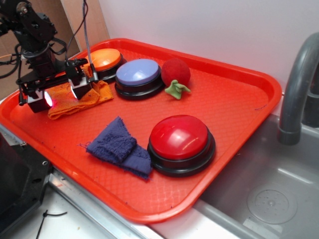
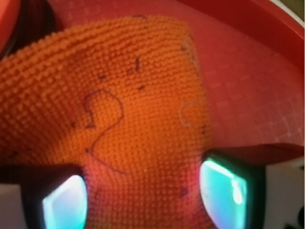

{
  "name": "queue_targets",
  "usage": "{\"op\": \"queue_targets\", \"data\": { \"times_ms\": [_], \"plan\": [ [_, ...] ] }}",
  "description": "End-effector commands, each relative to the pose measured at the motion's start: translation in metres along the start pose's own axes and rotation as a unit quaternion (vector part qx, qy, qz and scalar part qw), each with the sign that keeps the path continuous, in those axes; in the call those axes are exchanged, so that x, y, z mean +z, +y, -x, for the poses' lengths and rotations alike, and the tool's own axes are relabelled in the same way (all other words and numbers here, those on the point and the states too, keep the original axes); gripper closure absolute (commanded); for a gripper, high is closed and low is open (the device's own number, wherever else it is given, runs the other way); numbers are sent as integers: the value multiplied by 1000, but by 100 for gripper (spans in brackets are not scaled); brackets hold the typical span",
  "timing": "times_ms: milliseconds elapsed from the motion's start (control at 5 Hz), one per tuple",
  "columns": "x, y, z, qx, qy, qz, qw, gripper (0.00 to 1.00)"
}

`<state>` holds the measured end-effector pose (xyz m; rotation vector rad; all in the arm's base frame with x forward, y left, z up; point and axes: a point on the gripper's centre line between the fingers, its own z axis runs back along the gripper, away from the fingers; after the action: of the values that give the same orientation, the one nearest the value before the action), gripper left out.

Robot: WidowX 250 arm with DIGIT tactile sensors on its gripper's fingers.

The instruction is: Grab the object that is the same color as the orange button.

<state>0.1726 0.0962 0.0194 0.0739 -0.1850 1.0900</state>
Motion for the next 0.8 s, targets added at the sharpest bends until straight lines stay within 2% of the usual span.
{"op": "queue_targets", "data": {
  "times_ms": [0, 600],
  "plan": [
    [1, 7, -4, 27, -4, 1, 1000, 100],
    [7, -1, -2, -40, -17, 6, 999, 100]
  ]
}}
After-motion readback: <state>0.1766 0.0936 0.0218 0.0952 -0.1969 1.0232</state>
